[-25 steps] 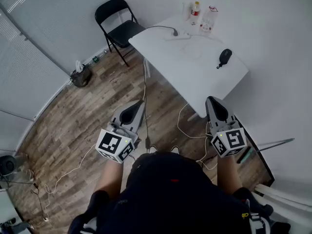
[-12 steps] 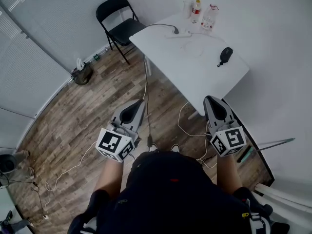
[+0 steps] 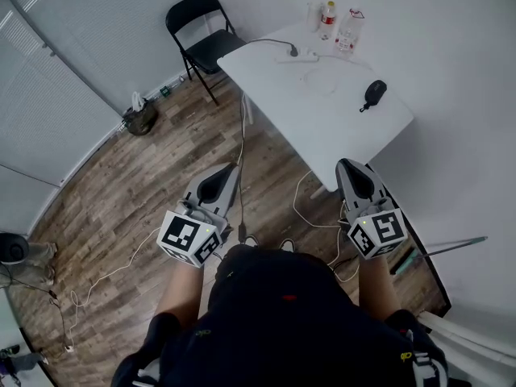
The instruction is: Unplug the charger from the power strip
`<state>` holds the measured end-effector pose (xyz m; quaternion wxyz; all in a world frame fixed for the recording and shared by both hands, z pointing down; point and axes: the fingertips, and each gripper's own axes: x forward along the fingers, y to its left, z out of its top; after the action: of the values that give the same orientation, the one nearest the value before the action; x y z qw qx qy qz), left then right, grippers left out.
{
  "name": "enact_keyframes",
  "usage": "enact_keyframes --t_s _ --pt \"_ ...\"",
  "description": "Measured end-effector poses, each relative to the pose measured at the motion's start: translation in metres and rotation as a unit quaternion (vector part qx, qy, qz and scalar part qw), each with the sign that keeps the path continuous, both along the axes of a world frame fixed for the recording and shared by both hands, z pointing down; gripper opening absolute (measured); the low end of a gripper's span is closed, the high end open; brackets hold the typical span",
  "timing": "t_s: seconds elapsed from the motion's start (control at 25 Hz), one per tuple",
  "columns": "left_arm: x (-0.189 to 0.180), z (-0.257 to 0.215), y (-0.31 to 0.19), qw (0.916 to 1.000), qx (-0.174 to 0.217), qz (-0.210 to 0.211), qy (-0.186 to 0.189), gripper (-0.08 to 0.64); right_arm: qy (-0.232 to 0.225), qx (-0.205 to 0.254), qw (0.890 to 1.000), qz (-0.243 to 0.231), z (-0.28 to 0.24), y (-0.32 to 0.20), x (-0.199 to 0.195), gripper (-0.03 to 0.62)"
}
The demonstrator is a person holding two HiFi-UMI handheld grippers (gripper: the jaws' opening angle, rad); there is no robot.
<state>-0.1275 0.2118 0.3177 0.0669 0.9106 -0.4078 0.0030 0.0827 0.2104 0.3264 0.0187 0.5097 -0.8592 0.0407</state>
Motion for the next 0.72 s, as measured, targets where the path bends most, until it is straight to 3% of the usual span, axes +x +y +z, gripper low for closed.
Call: enact_keyframes --t_s 0.36,0.72 --pt "0.010 0.005 0.015 0.9994 0.003 -0.034 -0.004 0.023 -0.004 0.000 1.000 -0.022 0.009 0.016 0.023 0.028" --pt "0.024 0.011 0.005 0.9997 -0.002 -0.020 -0.016 0.023 -0.019 -0.004 1.000 -0.016 0.019 0.006 0.028 0.028"
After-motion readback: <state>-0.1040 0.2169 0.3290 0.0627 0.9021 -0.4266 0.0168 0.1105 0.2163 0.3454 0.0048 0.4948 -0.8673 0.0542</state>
